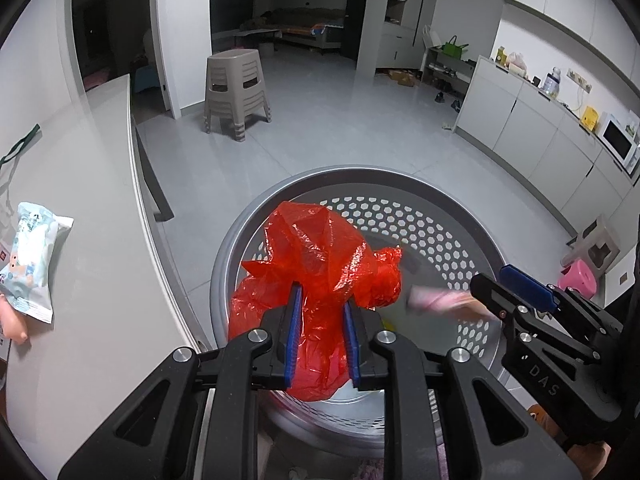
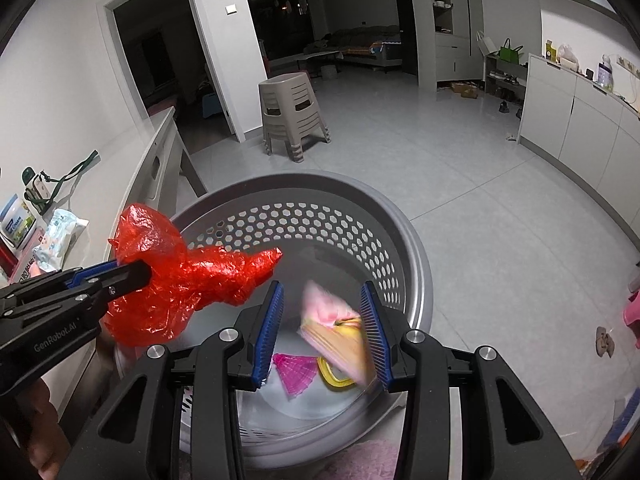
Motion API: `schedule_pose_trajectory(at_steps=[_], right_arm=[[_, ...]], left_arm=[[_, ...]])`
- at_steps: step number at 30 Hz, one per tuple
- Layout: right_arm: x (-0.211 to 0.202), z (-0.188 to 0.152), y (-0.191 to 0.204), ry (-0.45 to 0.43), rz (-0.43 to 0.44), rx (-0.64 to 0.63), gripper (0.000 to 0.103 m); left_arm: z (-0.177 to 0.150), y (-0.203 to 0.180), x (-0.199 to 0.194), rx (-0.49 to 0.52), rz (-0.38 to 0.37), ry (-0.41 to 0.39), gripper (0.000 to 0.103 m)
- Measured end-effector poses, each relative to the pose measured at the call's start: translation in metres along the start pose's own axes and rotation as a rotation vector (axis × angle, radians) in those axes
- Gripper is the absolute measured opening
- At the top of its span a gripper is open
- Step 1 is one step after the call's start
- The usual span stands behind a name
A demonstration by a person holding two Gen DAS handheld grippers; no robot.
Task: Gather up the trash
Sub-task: 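Open both grippers to drop the bag and packet into the basket, then move both tools back toward the table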
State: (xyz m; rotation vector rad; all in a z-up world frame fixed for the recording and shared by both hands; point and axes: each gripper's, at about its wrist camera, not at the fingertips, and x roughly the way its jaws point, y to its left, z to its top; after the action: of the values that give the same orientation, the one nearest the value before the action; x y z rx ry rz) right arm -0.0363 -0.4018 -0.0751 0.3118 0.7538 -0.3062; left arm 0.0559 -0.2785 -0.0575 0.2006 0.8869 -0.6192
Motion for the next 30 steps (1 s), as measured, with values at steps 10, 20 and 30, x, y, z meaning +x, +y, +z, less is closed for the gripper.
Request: schedule_pose_trajectory(at_steps=[10, 20, 30], right_arm=[[-0.005, 0.001, -0.005, -0.010, 0.009, 0.020, 0.041], [-0.013, -0.002, -0.003, -0.017, 0.021, 0.024, 0.045], [-0.025, -0.007, 0.005, -0.036, 0.042, 0.021, 0.058]], left_arm=[[-0.003, 0.000, -0.005, -0.013, 0.008, -0.014, 0.047], [-0.007, 0.000, -0.015, -0.020, 0.021, -0.029, 0.055], [-0.013, 0.005, -0.033, -0.036, 0.047, -0.074, 0.070]])
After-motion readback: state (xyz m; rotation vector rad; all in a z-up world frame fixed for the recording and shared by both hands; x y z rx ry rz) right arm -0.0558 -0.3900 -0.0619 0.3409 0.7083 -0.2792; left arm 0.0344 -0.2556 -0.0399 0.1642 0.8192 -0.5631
